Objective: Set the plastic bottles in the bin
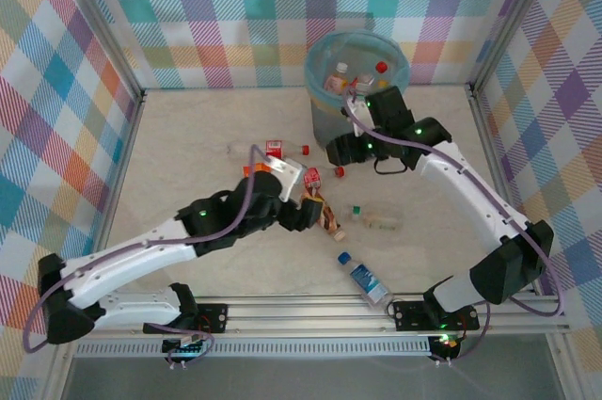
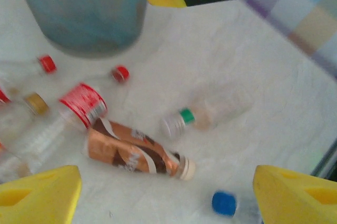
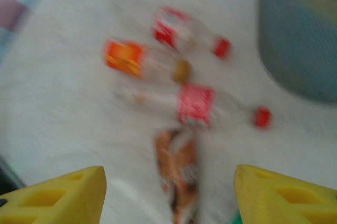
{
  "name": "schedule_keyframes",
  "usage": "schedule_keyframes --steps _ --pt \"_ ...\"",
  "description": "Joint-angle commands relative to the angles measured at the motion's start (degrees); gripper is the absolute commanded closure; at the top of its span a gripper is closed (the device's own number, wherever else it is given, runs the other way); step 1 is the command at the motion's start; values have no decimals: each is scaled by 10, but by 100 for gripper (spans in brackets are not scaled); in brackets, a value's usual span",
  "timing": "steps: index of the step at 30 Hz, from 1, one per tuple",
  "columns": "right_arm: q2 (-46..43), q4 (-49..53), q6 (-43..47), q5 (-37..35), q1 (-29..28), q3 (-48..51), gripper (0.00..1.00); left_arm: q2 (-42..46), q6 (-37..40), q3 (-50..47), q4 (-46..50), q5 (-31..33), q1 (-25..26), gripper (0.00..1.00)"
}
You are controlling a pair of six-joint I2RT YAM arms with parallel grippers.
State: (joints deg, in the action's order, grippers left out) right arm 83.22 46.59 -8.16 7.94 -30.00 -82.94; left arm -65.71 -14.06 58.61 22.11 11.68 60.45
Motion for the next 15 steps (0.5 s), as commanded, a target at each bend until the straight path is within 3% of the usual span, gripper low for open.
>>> schedule_keyframes --steps 1,7,15 --pt "-51 90 -53 -52 7 55 33 -52 5 9 15 -75 33 13" --pt "-112 210 -64 57 6 143 29 -132 15 21 -1 -94 93 12" --pt "-168 212 -86 69 -40 258 23 -50 56 -36 -31 -66 91 9"
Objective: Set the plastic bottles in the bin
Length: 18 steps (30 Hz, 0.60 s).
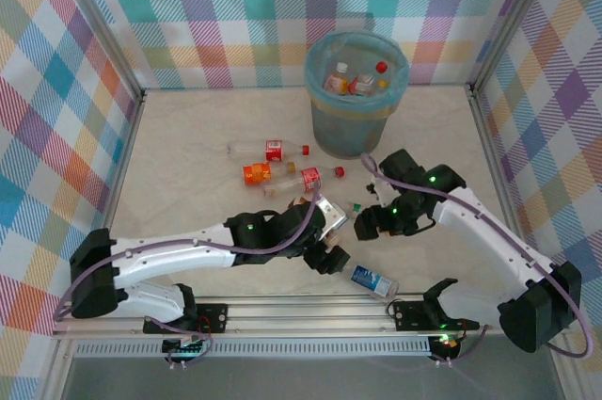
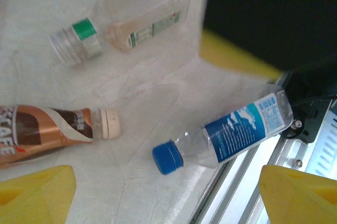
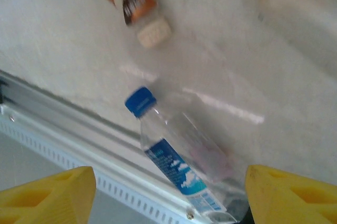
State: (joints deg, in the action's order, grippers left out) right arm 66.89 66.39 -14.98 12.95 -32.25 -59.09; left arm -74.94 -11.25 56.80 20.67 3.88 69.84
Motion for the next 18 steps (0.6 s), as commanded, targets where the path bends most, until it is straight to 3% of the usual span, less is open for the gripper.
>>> schedule_keyframes --steps 1,9,18 --pt "-3 9 -18 16 -26 26 22 50 27 -25 -15 20 -4 9" --pt "38 -31 -37 -42 -113 54 14 159 -19 -104 7 69 -33 10" --pt "132 -69 -60 -78 -171 69 10 294 -39 -137 51 117 -52 9"
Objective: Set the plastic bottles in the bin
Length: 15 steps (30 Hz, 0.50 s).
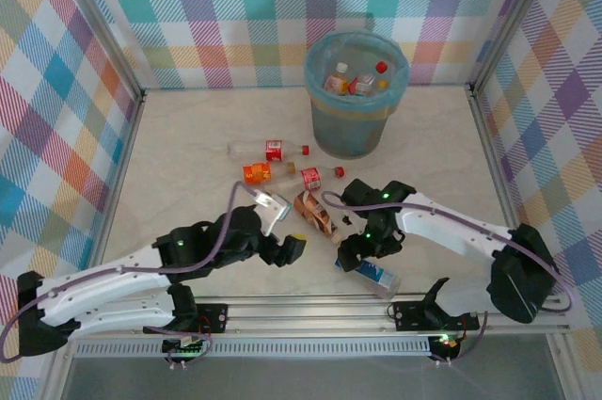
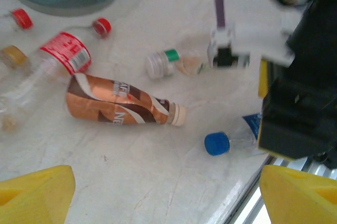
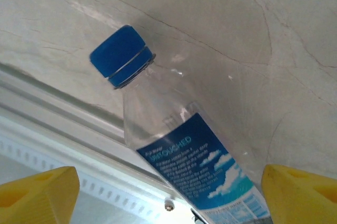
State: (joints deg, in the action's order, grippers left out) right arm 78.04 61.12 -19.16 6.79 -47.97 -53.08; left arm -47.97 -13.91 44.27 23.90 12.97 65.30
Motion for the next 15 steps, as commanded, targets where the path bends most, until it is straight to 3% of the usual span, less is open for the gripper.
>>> schedule_keyframes --steps 1,10,15 --pt "30 -23 -20 -17 -19 11 10 31 -13 -13 19 27 -7 10" --pt "99 -51 -15 -24 -42 20 12 47 -19 -14 34 34 -9 10" --pt "119 -59 -14 -29 -47 23 22 42 -18 -13 32 41 -10 10"
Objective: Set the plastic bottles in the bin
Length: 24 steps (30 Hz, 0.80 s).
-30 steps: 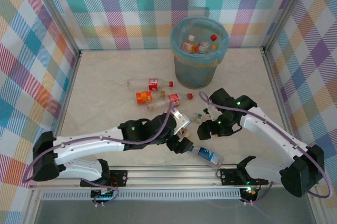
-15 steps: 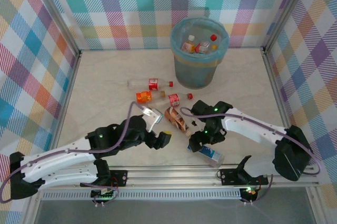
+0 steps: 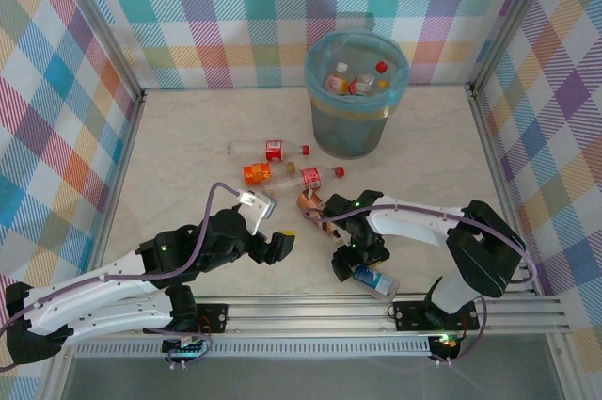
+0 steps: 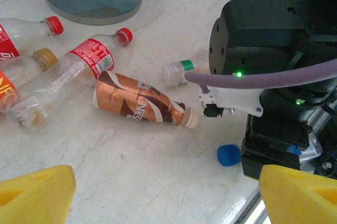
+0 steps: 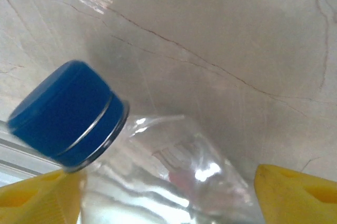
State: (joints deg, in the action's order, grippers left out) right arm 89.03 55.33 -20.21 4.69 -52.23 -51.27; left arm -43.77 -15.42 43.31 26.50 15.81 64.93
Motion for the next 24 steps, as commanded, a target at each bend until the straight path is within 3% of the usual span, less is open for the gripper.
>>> schedule_keyframes --steps 1,8,12,19,24 --pt "12 -1 -4 -9 -5 4 25 0 -3 -4 4 12 -6 10" --pt "-16 28 -2 -24 -5 -21 43 -7 6 10 6 19 -7 10" --pt "-64 84 4 -30 -5 -94 48 -13 13 41 17 52 -8 10" --pt "-73 162 59 -85 8 -347 51 -40 15 133 41 158 -8 12" --pt "-23 135 146 -128 63 -561 52 -62 0 199 51 245 -9 13"
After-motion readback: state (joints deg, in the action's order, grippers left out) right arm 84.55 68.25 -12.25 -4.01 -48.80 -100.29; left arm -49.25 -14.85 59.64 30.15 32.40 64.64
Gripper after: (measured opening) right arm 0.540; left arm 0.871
